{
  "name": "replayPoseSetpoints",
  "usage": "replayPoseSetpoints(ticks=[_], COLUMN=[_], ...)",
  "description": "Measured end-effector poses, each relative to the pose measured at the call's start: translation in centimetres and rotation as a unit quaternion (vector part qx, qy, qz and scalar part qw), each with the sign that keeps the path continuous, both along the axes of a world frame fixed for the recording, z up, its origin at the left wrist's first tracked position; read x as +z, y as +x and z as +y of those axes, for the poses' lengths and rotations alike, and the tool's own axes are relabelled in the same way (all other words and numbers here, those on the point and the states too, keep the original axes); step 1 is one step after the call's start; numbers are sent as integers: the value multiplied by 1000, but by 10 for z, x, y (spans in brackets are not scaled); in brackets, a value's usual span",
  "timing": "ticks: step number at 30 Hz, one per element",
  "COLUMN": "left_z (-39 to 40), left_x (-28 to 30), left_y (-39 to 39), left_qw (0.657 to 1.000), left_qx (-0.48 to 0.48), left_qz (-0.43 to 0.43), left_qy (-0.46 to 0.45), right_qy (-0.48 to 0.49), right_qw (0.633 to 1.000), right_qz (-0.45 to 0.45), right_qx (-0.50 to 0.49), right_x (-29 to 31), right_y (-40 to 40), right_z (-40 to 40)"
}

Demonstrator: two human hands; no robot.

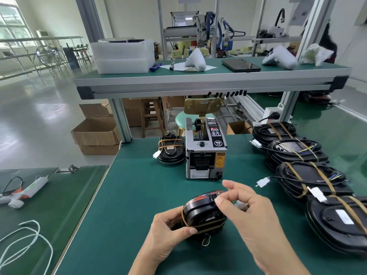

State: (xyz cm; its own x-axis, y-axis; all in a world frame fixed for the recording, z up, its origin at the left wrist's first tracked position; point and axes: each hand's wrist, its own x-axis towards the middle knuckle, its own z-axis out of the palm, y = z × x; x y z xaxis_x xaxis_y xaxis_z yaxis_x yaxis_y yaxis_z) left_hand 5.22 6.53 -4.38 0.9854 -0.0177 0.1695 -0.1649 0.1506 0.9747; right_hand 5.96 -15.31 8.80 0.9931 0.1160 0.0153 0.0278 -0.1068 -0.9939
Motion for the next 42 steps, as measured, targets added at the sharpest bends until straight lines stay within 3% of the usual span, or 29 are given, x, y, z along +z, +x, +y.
replayPoseSetpoints(ticks=[11, 30, 42], left_z=[-1, -3, -3], left_x=[2, 9, 6], left_y=[0, -2, -2], left_qw=[1000, 1000, 1000], left_qx=[-4, -7, -5], left_qz=[2, -1, -7], left_qy=[-2, -12, -4], right_qy=[-58, -192, -208], right_qw=[997, 980, 976], right_qz=[-36, -38, -39], right_qx=[-42, -24, -45], right_x=[-3, 10, 17], right_y=[2, 6, 3], right_z=[7, 3, 11])
